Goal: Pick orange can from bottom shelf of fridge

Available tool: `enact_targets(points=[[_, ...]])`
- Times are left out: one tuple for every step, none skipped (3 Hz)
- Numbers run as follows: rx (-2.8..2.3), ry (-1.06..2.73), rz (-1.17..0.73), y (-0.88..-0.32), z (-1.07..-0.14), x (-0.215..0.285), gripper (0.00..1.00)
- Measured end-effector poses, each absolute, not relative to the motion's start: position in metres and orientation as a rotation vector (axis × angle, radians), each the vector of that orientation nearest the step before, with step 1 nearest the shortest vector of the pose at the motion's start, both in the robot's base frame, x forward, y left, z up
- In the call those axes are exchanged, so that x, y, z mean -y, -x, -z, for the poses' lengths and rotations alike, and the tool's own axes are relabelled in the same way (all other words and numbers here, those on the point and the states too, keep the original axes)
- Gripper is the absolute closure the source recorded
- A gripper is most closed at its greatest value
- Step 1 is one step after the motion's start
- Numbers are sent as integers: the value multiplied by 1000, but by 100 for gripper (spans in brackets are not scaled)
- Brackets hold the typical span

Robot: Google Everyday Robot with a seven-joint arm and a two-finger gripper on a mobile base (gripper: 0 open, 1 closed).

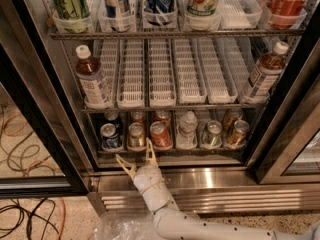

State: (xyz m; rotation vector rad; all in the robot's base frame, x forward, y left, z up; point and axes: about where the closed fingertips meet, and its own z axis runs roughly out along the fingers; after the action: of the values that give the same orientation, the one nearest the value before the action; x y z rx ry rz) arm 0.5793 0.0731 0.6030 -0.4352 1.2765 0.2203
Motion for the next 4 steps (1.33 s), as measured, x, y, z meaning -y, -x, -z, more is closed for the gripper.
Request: enact_targets(points=[[-1270,415,-202,-590,-607,-67,26],[-1264,419,-202,-601,-611,-67,27],[-1262,435,-209,-611,-614,-69,28],[-1264,447,-216,-622,-616,-71,28]])
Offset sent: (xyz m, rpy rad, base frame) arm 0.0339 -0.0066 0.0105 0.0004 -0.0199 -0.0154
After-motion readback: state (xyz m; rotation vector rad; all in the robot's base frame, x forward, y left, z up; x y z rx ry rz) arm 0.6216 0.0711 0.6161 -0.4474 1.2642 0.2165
